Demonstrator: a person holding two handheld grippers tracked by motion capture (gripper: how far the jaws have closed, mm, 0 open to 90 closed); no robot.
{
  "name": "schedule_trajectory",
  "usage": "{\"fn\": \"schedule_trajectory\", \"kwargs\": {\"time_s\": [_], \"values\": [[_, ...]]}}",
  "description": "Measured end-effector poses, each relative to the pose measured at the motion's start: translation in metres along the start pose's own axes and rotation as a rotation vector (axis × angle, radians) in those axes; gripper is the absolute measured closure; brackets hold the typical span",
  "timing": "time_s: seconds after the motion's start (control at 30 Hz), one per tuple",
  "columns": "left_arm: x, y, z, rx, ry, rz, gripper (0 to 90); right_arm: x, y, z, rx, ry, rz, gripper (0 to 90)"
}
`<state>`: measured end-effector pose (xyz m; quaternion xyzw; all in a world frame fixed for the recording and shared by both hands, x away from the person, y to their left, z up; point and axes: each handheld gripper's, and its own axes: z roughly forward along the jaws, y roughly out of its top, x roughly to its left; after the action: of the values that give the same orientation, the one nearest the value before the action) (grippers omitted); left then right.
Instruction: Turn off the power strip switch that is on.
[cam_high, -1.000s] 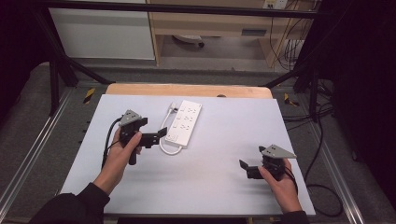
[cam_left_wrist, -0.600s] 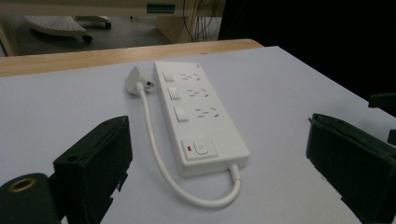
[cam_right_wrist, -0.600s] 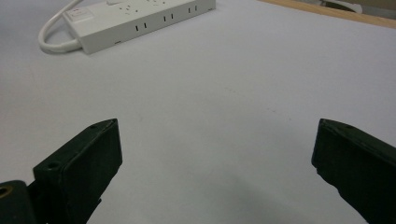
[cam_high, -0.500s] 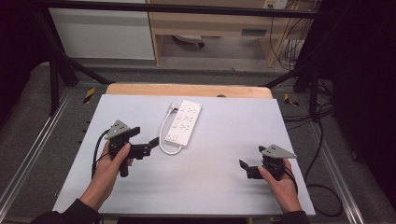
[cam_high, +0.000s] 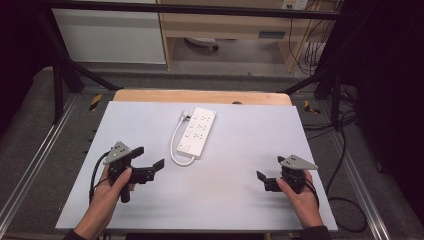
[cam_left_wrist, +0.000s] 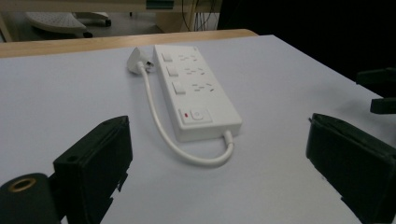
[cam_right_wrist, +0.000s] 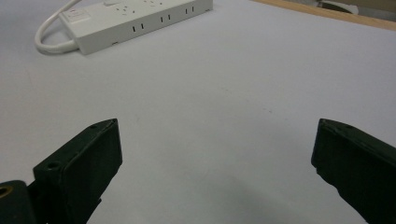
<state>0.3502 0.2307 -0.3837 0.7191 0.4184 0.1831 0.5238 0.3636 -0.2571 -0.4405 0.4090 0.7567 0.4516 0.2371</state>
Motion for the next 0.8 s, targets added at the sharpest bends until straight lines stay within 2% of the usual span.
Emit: {"fn": "schedule_trajectory", "kwargs": {"time_s": [0.2, 0.3, 0.53, 0.8], "values": [[0.006, -0.012, -0.01, 0.007, 0.015, -0.013, 7.0, 0.0, 0.0, 0.0, 0.001, -0.003, 0.001, 2.3], [0.011, -0.019, -0.016, 0.017, 0.026, -0.008, 7.0, -0.001, 0.0, 0.0, 0.003, -0.004, 0.001, 2.3], [0.018, -0.03, -0.025, 0.024, 0.04, -0.033, 7.0, 0.0, 0.0, 0.0, 0.005, -0.007, 0.0, 2.3], [0.022, -0.04, -0.031, 0.043, 0.046, -0.026, 7.2, 0.0, 0.0, 0.0, 0.007, -0.007, 0.004, 2.3]]}}
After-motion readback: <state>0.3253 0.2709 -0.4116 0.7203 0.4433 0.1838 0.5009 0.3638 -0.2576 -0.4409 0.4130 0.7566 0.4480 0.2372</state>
